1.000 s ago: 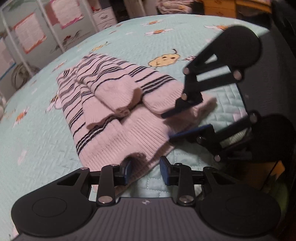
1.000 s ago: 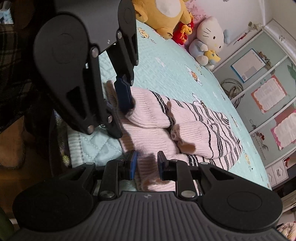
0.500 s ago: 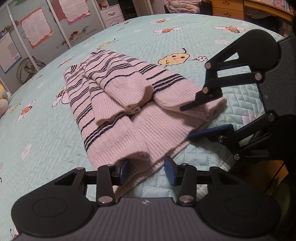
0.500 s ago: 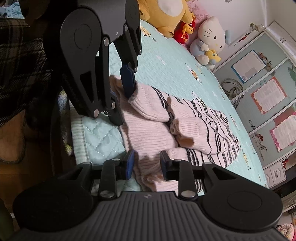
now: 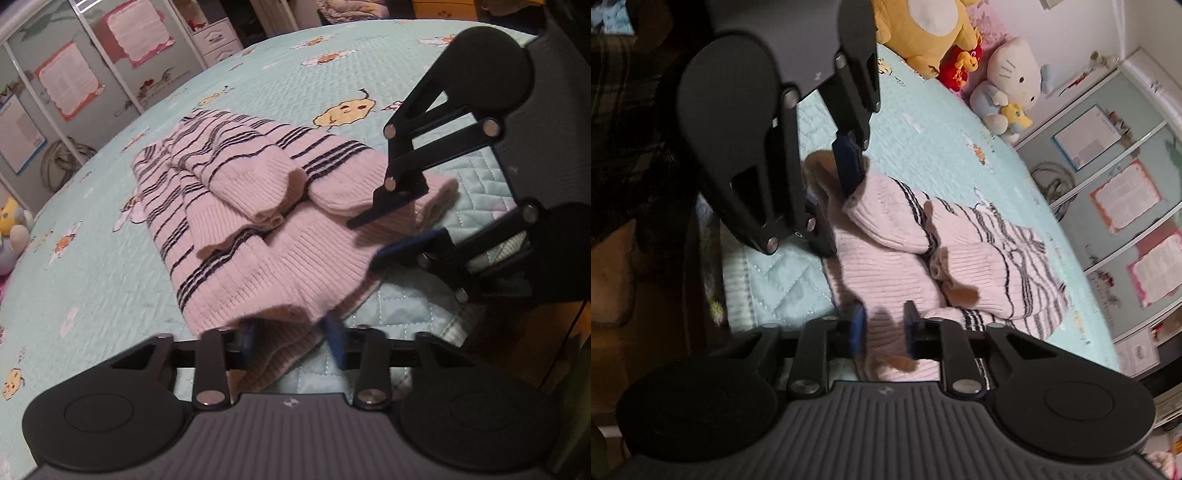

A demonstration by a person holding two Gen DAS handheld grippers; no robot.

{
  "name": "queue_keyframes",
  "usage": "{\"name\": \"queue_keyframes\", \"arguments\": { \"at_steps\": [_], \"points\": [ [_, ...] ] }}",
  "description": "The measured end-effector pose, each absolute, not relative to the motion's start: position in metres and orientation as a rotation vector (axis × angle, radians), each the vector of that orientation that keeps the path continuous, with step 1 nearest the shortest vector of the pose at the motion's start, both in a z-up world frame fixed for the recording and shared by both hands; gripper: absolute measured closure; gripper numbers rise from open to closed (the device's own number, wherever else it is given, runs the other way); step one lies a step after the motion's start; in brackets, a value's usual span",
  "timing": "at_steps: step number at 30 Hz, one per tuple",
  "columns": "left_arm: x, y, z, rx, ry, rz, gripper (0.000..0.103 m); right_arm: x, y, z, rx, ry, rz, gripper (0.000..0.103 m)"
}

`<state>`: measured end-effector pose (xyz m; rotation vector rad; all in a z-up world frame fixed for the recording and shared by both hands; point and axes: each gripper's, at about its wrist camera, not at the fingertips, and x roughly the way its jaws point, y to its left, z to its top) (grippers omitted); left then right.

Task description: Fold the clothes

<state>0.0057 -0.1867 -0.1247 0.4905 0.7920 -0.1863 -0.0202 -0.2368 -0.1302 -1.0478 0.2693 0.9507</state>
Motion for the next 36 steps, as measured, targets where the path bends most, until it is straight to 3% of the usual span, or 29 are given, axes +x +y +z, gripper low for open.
{"name": "queue_keyframes", "arguments": {
  "at_steps": [1, 3, 8, 12, 14, 16, 17, 23, 32, 36],
  "points": [
    [0.008, -0.185, -0.124, 0.479, 0.802, -0.189, 0.094, -0.019, -0.237, -0.128, -1.04, 0.283, 0.957, 0.091],
    [0.009, -0.181, -0.122, 0.465, 0.811, -0.195, 0.096, -0.018, -0.238, -0.123, -1.018, 0.314, 0.983, 0.103],
    [0.0, -0.184, -0.126, 0.518, 0.821, -0.227, 0.098, -0.023, -0.241, -0.126, -1.028, 0.355, 1.02, 0.103],
    [0.0, -0.186, -0.127, 0.536, 0.812, -0.207, 0.09, -0.023, -0.242, -0.126, -1.022, 0.331, 1.014, 0.101],
    [-0.003, -0.185, -0.126, 0.55, 0.814, -0.2, 0.085, -0.024, -0.246, -0.125, -1.009, 0.336, 1.018, 0.094],
    [-0.009, -0.182, -0.127, 0.571, 0.803, -0.19, 0.071, -0.026, -0.251, -0.123, -0.997, 0.342, 1.025, 0.092],
    [-0.012, -0.181, -0.127, 0.581, 0.798, -0.185, 0.07, -0.027, -0.253, -0.124, -1.002, 0.337, 1.024, 0.085],
    [-0.019, -0.187, -0.131, 0.67, 0.788, -0.209, 0.069, -0.032, -0.266, -0.128, -1.032, 0.308, 1.016, 0.071],
    [-0.029, -0.203, -0.143, 0.799, 0.732, -0.188, 0.071, -0.041, -0.247, -0.147, -1.156, 0.181, 0.945, 0.071],
    [-0.028, -0.203, -0.143, 0.798, 0.72, -0.158, 0.066, -0.039, -0.242, -0.153, -1.184, 0.136, 0.924, 0.071]
  ]
}}
